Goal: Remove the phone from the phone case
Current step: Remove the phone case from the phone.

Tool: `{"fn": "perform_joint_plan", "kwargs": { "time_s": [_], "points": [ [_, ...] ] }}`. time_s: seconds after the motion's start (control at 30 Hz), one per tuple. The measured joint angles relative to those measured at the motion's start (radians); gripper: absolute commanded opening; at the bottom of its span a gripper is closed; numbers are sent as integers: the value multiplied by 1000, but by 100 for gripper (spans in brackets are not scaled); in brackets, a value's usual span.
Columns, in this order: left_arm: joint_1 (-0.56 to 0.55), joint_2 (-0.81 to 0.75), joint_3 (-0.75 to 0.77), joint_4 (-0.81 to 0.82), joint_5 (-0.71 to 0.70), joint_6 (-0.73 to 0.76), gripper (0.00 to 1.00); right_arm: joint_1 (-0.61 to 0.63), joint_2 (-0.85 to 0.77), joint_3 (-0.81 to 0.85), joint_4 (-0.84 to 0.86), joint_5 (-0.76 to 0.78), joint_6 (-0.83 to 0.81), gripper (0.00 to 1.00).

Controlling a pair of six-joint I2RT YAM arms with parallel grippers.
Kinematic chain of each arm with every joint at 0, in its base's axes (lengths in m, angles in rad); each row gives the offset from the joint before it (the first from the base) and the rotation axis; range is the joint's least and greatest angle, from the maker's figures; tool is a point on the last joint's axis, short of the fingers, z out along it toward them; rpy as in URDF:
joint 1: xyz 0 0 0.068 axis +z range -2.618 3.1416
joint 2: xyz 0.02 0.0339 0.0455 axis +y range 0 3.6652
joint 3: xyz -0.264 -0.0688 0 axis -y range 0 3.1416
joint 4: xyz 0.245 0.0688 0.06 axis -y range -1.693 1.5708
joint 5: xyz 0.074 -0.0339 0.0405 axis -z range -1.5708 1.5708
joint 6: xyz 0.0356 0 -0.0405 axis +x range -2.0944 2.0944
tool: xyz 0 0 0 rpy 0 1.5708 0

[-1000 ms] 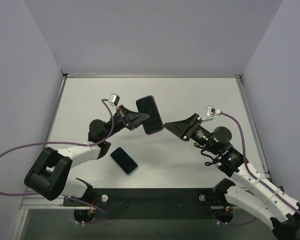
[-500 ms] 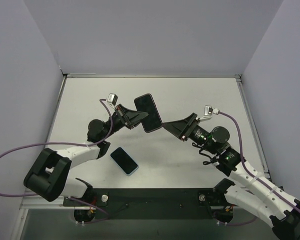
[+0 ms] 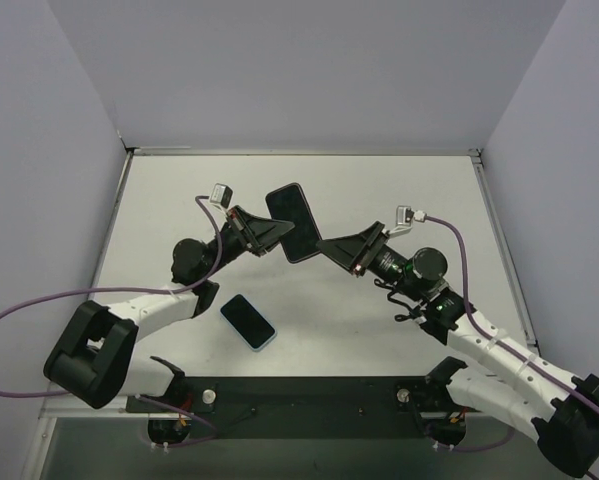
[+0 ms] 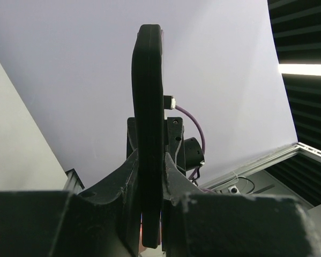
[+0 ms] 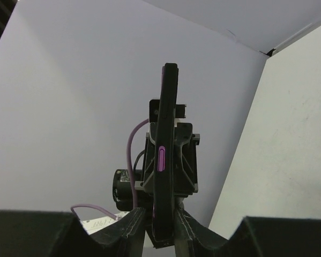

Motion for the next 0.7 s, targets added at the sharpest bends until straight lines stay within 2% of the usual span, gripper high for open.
{"fn": "perform_joint_plan", "kwargs": {
  "time_s": [0.03,0.07,0.13,0.33,0.53,0.7],
  "points": [
    [0,-2,0,0,0,-1,0,0,2,-3,13,0,7,20],
    [0,-3,0,0,0,-1,0,0,2,-10,31,0,16,10],
    [0,-8,0,0,0,-3,0,-2,2,-32,66,0,37,0],
    [-3,-9,0,-6,-3,-4,0,-20,51,-122,290,-10,179,0],
    [28,-5,0,-51,-66,-2,0,-16,285,-147,575,27,463,0],
    [45,8,0,-76,-131,-35,0,16,388,-114,636,122,598,0]
  ]
}}
